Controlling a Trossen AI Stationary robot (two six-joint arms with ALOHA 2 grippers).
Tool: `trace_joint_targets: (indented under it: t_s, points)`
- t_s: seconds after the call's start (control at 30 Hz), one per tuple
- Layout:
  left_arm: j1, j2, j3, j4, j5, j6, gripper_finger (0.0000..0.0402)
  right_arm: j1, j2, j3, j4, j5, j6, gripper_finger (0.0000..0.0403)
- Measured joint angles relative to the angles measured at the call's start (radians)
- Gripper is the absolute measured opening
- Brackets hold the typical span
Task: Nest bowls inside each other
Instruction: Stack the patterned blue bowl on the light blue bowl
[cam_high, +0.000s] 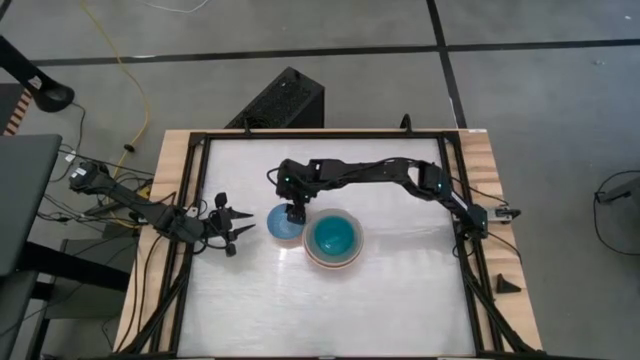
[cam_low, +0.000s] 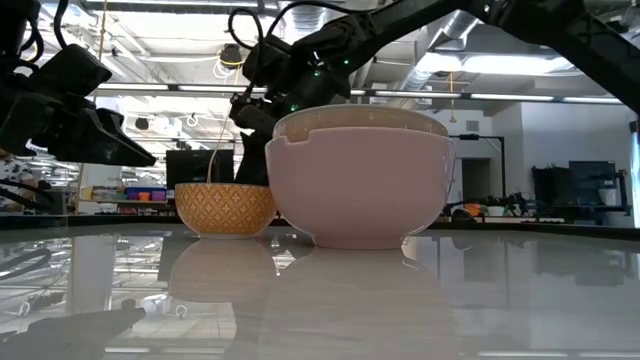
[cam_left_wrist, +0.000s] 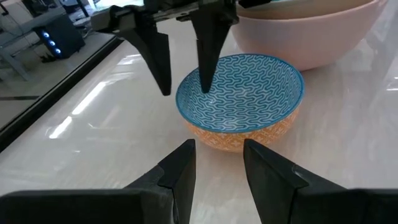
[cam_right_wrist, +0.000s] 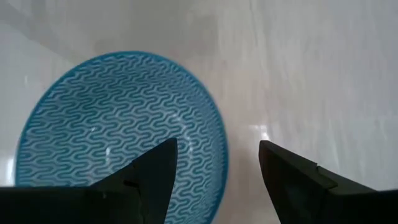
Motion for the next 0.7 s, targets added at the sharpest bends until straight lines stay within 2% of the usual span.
trace_joint_targets:
  t_s: [0.23,0.4,0.53,0.7]
  points:
    - [0.000,0.000,0.000,-0.001,0.000,0.000,0.0125,0.000,0.000,0.000,-0.014,0.000,0.000,0.0238]
    - [0.000,0.000,0.000,-0.001,0.000,0.000,0.0125,0.015,-0.001,-0.028,-0.025,0.012,0.020,0.0207]
    - [0.000,0.000,0.000,-0.001,0.001,0.000,0.0125,0.028,-0.001,-0.037,-0.023,0.031,0.010,0.0158]
    - [0.000,0.000,0.000,-0.001,0.000,0.000,0.0125,0.027,-0.001,-0.037,-0.002,0.055,0.010,0.0069]
